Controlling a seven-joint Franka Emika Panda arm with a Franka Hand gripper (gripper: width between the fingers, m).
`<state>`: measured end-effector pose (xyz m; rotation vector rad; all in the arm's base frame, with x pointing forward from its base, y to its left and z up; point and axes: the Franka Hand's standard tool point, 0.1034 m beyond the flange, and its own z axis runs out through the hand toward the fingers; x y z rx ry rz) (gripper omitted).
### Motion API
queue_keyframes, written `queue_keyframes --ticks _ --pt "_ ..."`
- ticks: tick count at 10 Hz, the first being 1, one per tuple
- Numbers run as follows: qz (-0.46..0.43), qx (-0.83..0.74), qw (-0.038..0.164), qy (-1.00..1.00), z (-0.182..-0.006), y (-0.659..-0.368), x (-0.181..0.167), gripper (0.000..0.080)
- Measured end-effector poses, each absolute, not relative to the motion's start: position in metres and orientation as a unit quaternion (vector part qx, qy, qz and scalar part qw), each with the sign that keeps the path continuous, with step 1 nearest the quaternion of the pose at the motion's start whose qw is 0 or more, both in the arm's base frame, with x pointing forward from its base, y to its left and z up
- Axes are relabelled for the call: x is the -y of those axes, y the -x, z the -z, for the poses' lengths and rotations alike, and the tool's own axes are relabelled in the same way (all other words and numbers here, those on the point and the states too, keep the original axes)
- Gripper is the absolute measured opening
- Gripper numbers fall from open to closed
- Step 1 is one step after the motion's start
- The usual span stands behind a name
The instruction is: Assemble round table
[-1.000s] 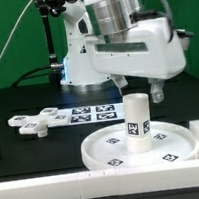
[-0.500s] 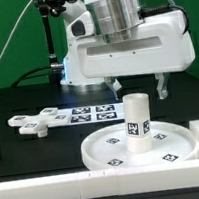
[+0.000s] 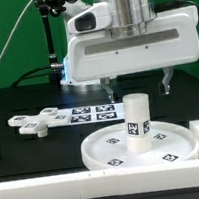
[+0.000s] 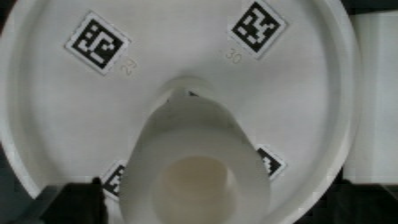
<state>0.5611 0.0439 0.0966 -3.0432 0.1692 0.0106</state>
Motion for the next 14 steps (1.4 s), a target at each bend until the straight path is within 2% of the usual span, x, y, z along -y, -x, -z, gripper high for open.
queue_keyframes --ticks 4,6,8,12,14 --pt "0.002 0.074 0.047 0.996 -0.0954 -0.5601 -0.0411 0.0649" --pt "0.026 0.175 0.034 0.984 -0.0933 -0.5629 -0.0409 0.0649" --pt "0.037 0.292 0.013 0.956 -0.0915 -0.5631 -0.0436 0.0649" --pt "0.038 0.405 0.002 0.913 -0.0906 -0.5628 -0.039 0.0649" --pt "0.039 0.49 -0.012 0.871 -0.0866 -0.5601 -0.041 0.0649"
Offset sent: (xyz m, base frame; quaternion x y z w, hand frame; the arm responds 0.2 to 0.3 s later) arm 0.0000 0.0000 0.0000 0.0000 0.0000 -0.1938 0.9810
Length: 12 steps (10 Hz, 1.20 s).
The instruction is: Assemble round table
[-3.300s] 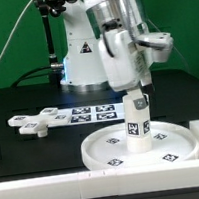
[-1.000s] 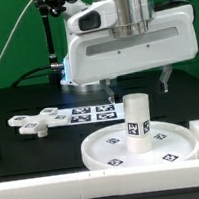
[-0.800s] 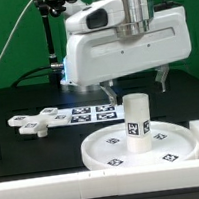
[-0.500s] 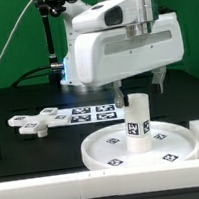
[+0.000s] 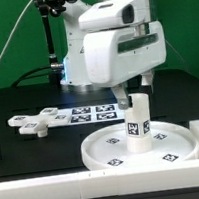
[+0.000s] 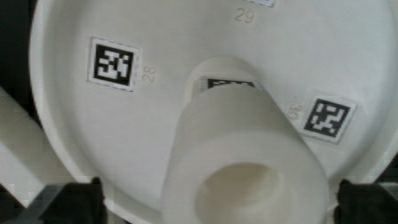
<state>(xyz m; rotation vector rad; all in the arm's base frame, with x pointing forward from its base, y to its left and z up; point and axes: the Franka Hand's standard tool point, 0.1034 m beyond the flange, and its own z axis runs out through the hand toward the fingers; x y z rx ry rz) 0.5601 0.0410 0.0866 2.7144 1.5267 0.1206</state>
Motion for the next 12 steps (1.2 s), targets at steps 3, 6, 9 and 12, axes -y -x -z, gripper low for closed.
queue_keyframes --ticks 3,6,9,12 --pt "-0.028 -0.602 0.034 -0.797 -0.0856 -0.5588 -0.0415 0.0649" --pt "-0.013 -0.702 0.048 -0.71 -0.0841 -0.5601 -0.034 0.0649" --pt "-0.004 -0.735 0.055 -0.675 -0.0817 -0.5607 -0.0357 0.0649" --pt "-0.004 -0.728 0.054 -0.684 -0.0811 -0.5616 -0.0368 0.0453"
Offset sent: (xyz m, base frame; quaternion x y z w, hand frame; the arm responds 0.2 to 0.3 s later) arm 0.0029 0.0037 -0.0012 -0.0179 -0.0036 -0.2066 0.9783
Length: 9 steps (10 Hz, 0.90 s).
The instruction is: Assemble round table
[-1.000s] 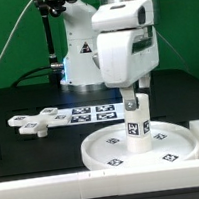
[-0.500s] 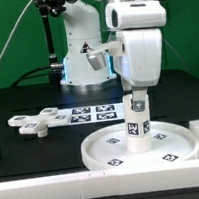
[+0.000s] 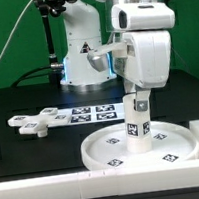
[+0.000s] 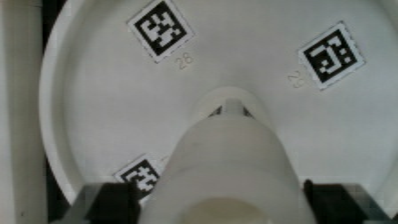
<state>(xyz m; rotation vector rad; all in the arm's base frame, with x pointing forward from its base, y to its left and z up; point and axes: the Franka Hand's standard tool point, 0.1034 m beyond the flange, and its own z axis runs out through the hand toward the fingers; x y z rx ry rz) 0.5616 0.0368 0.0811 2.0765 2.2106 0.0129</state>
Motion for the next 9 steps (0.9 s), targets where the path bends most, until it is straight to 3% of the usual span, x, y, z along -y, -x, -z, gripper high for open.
queue_keyframes --ticks 1,5,9 --pt "-0.004 -0.728 0.054 -0.684 -0.0811 -0.5616 -0.0367 0.0412" --pt "-0.008 -0.685 0.053 -0.727 -0.0811 -0.5616 -0.0364 0.0412" --pt "-0.014 -0.442 0.032 -0.896 -0.0815 -0.5588 -0.0434 0.0412"
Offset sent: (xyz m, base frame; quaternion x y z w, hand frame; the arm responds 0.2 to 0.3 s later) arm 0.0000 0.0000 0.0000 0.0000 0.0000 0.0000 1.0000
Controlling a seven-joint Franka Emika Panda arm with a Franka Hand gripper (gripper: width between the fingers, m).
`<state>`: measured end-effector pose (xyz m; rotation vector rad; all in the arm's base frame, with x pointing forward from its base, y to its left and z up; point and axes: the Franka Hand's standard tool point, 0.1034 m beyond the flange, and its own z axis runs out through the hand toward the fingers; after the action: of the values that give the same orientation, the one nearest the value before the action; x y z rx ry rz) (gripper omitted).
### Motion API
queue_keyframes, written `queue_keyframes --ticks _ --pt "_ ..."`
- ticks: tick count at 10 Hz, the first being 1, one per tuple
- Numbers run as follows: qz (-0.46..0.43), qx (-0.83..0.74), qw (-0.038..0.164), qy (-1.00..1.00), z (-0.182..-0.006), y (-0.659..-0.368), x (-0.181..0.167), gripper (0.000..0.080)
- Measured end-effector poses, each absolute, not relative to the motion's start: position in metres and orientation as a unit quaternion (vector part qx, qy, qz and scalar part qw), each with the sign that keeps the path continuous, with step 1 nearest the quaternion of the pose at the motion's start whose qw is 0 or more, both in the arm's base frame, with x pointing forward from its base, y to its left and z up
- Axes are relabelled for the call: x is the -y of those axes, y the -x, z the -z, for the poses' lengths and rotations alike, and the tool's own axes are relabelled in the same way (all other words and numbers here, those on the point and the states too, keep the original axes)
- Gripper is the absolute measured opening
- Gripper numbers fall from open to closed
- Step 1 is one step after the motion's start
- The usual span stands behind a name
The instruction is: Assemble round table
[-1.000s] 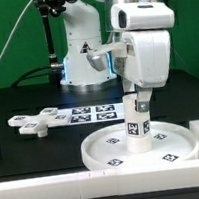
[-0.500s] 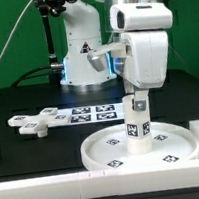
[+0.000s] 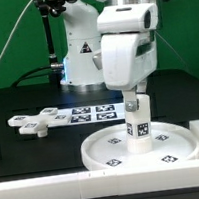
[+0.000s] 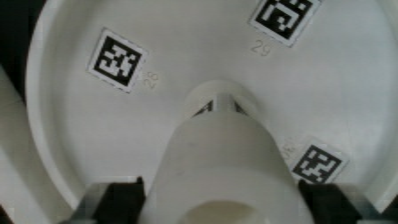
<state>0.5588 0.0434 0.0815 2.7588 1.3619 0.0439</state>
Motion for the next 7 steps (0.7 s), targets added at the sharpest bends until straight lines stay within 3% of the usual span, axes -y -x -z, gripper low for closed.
queue_keyframes --ticks 2,7 --pt "-0.013 -0.323 0.022 -0.946 -0.0819 -0.5586 -0.0461 0.0412" --pt "-0.025 -0.154 0.02 -0.988 -0.0816 -0.5609 -0.0451 0.0412"
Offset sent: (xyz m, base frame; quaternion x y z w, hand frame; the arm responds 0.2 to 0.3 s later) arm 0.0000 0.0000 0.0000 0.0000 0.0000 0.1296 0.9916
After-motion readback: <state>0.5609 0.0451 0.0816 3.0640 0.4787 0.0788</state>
